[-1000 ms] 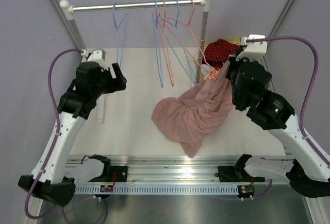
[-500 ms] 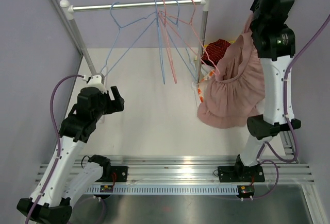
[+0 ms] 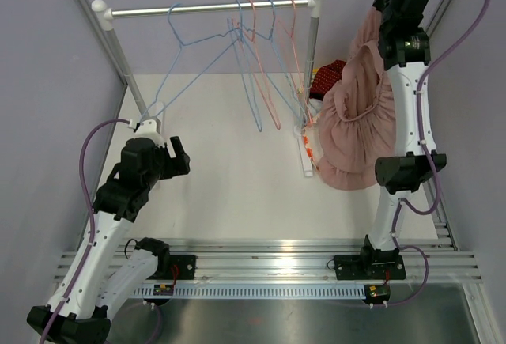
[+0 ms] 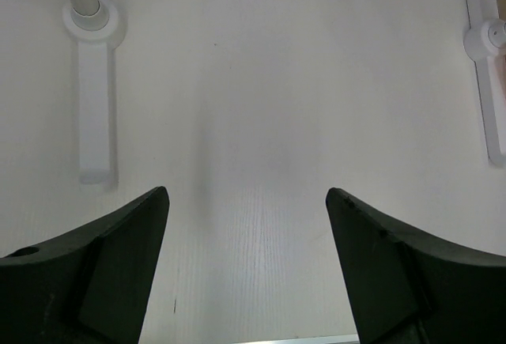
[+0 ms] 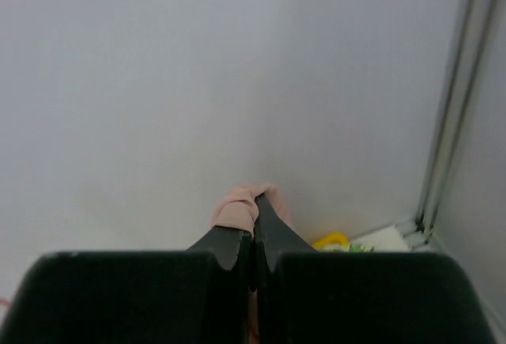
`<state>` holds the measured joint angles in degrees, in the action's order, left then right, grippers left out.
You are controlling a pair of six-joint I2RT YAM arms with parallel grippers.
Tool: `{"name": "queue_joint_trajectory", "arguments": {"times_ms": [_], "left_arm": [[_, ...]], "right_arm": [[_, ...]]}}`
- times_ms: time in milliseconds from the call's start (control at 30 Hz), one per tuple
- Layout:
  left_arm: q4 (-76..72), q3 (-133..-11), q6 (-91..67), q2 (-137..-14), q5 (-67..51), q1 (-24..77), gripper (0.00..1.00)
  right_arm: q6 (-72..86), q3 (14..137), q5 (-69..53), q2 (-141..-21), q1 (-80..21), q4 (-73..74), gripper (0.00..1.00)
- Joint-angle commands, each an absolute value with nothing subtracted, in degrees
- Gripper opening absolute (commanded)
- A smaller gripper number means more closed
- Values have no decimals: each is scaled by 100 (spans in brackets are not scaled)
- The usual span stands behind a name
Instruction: Remove the skirt from the hanger
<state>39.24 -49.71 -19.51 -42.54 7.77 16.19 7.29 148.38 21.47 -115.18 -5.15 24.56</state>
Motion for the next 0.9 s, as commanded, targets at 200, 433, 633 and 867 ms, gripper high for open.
{"name": "queue_joint_trajectory", "arguments": {"times_ms": [200,433,633,867], "left_arm": [[3621,-4948,-1969,-4271,932,1652,84],[3612,-4957,-1969,-4219,1037,1670,84],[3577,-4957,-1960,-4113,1081,1679,99],[3612,-5027,-1925,-3964,1160,1714,99]], "right_arm": [[2092,10557,1028,-11329,-387,764,0],[2092,10513,958,-11085,-387,1872,99],[1776,9151,1370,-9196,-396,1521,99],[2469,7670,970,-6613,-396,2435,100]]}}
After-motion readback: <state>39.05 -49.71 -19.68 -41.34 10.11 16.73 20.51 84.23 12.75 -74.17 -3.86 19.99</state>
